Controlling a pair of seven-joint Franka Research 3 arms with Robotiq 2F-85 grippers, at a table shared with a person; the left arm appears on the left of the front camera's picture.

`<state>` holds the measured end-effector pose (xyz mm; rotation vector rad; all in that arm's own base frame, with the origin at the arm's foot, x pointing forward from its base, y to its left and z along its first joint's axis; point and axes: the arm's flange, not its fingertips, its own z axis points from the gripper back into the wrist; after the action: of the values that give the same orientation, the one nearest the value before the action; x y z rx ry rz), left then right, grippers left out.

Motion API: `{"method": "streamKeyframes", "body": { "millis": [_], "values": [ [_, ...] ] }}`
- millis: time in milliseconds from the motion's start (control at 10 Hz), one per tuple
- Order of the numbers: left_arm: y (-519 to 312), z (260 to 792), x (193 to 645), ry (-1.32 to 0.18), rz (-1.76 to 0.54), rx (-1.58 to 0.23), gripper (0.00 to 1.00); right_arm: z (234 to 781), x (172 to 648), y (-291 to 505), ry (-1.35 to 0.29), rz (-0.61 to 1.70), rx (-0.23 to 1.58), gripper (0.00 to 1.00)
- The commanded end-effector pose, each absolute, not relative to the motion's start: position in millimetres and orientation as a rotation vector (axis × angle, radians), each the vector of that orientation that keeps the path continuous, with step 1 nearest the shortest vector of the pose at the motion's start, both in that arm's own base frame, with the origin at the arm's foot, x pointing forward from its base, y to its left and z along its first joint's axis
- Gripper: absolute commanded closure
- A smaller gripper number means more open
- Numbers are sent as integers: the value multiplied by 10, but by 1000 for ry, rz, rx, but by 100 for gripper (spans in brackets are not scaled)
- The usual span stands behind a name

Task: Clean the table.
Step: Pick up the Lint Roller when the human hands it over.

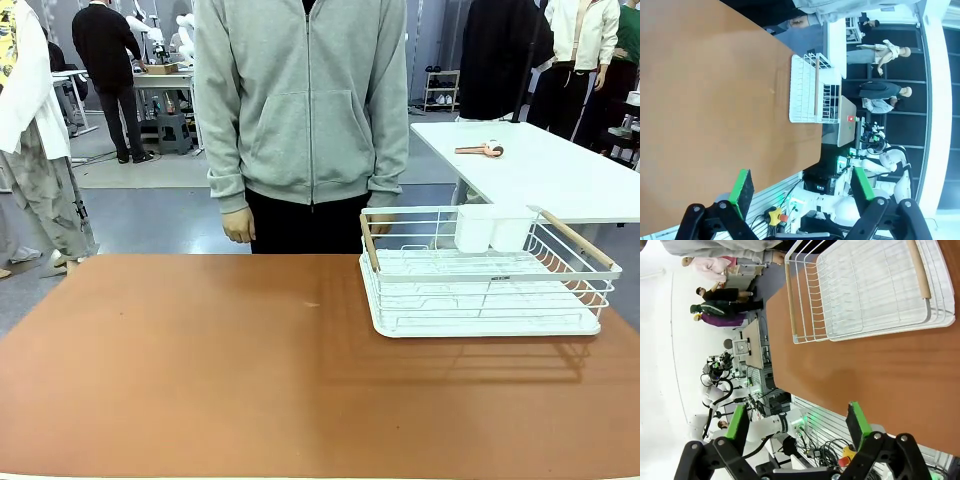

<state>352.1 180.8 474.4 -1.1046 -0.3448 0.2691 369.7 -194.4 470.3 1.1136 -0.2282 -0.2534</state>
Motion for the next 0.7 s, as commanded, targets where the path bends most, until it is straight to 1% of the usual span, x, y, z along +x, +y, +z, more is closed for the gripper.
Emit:
{"method": "streamKeyframes", "body": {
  "millis": [0,200,300,400,600],
  "values": [
    [1819,4729,3555,-352,236,-1129,0,4695,3766,-1863,-240,-227,1127,0],
    [1822,4729,3560,-364,260,-1126,0,4629,3783,-1926,-248,-260,1154,0],
    [1795,4727,3567,-361,236,-1126,0,4585,3782,-1922,-244,-262,1162,0],
    [1786,4712,3548,-336,269,-1110,0,4644,3781,-1878,-220,-261,1131,0],
    [1786,4712,3548,-336,269,-1110,0,4644,3781,-1878,-220,-261,1131,0]
  ]
}}
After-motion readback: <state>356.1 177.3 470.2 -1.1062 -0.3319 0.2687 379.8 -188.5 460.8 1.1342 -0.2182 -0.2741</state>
